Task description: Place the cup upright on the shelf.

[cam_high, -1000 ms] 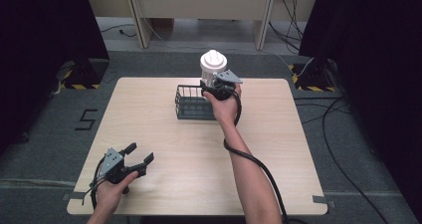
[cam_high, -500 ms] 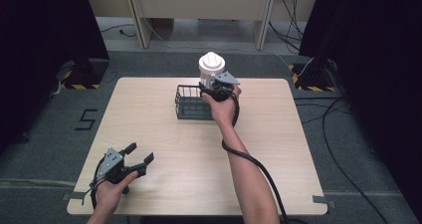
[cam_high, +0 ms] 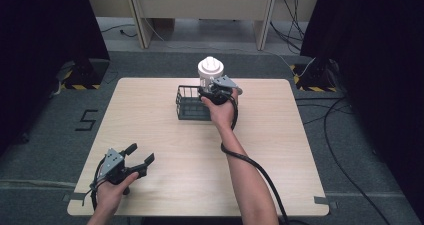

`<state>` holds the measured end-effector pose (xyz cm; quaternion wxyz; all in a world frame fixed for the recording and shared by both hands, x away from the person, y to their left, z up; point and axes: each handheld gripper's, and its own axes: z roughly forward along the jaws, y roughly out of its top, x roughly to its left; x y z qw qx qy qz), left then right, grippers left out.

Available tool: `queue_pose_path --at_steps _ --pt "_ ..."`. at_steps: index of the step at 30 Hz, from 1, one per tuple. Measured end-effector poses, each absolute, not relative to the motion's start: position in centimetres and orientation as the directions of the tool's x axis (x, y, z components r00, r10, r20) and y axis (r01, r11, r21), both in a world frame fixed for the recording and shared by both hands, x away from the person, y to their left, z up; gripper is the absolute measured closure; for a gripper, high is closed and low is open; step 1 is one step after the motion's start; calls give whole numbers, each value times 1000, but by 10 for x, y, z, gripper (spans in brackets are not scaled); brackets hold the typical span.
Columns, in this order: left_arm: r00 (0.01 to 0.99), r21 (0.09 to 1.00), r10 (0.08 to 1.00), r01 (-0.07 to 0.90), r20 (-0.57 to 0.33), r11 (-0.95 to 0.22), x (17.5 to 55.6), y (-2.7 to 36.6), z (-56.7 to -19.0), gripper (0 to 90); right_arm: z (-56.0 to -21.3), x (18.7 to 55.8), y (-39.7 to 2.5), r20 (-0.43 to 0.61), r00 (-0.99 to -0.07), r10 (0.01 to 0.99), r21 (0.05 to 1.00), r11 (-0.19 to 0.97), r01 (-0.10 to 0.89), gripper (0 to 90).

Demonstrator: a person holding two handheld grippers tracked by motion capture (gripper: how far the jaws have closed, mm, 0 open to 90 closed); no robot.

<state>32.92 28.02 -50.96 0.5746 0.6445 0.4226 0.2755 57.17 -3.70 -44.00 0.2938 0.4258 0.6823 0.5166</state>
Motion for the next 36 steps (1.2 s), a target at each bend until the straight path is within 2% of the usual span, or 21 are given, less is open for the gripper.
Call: queue_pose_path --at_steps 17,36 --pt "493 974 860 228 -131 18 329 280 -509 176 -454 573 -38 38 -453 891 944 117 309 179" --pt "496 973 859 229 -130 15 329 278 -510 176 -444 562 -39 34 -442 896 942 118 313 148"
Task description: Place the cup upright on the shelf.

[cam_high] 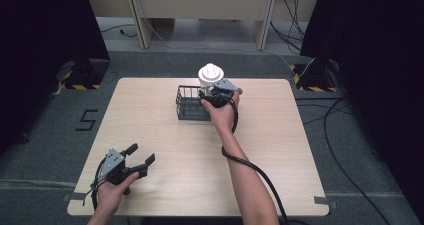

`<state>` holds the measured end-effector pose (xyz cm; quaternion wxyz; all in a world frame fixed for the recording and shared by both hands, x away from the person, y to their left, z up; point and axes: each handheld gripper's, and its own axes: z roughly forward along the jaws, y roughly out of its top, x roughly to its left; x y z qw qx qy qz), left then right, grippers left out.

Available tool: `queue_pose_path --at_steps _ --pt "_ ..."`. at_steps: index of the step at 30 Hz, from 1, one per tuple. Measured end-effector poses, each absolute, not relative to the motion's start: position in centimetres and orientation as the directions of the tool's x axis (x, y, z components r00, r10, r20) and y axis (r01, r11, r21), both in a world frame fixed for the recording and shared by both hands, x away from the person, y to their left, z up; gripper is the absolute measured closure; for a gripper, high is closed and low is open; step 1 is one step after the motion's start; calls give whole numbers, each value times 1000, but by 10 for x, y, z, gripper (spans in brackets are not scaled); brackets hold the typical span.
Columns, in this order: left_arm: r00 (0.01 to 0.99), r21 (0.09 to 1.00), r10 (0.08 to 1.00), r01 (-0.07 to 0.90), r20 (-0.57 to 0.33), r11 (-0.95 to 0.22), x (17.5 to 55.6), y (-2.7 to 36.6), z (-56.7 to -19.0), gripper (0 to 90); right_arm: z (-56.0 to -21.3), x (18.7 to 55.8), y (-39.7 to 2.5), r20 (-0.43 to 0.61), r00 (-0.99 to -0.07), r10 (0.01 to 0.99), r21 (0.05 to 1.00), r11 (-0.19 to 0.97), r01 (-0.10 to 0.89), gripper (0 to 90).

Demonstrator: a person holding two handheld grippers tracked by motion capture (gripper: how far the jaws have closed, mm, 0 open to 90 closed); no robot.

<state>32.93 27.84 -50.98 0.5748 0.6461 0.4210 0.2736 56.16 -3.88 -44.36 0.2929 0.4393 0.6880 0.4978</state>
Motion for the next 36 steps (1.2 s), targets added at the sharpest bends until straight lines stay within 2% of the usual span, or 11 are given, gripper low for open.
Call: queue_pose_path --at_steps 36 --pt "496 973 861 230 -116 -1 329 277 -511 176 -427 501 -90 31 -515 857 953 130 273 159"
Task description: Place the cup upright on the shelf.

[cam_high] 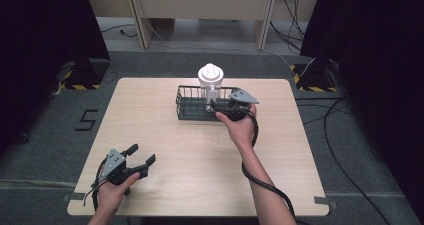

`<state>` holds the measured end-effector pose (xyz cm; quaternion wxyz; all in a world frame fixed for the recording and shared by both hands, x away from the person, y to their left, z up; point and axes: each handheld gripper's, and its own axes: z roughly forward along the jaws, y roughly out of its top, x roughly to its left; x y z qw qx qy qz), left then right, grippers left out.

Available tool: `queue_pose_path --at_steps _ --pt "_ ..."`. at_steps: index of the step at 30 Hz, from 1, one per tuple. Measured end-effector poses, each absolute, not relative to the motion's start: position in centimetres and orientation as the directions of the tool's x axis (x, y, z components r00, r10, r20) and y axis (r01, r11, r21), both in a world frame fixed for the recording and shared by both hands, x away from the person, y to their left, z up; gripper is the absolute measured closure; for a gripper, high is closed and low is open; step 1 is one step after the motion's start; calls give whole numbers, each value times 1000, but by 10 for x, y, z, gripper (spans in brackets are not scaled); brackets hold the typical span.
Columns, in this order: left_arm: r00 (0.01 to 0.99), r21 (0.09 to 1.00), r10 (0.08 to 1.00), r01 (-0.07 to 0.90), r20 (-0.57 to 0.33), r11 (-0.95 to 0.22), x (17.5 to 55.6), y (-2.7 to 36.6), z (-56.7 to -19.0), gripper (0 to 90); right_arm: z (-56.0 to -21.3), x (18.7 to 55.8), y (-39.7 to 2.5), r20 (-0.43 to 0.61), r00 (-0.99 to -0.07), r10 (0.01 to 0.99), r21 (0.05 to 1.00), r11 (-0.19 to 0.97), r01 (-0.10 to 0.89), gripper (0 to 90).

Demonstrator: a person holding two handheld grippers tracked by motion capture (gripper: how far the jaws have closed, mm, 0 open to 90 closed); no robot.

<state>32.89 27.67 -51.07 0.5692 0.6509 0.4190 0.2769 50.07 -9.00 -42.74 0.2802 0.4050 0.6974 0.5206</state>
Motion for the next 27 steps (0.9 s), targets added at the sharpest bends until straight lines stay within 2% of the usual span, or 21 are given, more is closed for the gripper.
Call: queue_pose_path --at_steps 27 --pt "488 973 867 231 -103 -15 328 276 -512 175 -438 449 -160 5 -493 870 947 155 282 185"
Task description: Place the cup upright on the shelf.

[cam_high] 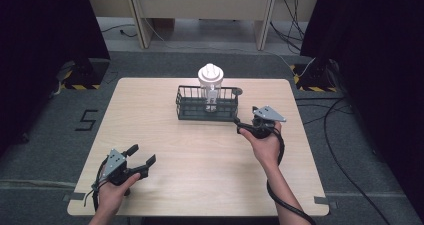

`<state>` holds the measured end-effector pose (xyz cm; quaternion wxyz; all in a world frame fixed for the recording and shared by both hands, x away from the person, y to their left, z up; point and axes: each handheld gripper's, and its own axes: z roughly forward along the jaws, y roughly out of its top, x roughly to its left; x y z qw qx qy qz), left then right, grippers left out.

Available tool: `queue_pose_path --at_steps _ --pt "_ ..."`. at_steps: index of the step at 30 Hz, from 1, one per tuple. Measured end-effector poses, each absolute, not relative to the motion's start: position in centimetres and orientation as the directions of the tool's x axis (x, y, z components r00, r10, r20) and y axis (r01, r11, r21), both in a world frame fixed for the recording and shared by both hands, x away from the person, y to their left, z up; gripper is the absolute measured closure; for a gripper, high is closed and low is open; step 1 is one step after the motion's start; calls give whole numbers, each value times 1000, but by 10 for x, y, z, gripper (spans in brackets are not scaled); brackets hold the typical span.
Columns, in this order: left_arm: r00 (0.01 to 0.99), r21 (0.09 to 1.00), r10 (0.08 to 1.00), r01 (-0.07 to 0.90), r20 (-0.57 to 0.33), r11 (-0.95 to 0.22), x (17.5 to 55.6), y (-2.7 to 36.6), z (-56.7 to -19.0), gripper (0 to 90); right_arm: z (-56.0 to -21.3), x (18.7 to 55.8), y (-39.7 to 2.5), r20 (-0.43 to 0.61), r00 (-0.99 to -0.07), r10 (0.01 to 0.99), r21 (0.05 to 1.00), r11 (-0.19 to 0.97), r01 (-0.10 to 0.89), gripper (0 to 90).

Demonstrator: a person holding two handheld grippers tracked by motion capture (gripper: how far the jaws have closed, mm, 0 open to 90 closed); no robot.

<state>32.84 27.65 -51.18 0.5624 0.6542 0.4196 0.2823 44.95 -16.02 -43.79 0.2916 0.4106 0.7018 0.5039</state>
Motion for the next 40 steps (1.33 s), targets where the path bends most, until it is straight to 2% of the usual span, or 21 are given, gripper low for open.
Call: queue_pose_path --at_steps 23,40 --pt "486 972 869 235 -96 -24 328 276 -513 176 -466 411 -208 5 -459 888 930 164 328 188" --pt "487 971 869 236 -88 -34 328 274 -514 176 -492 377 -226 45 -432 901 937 112 332 194"
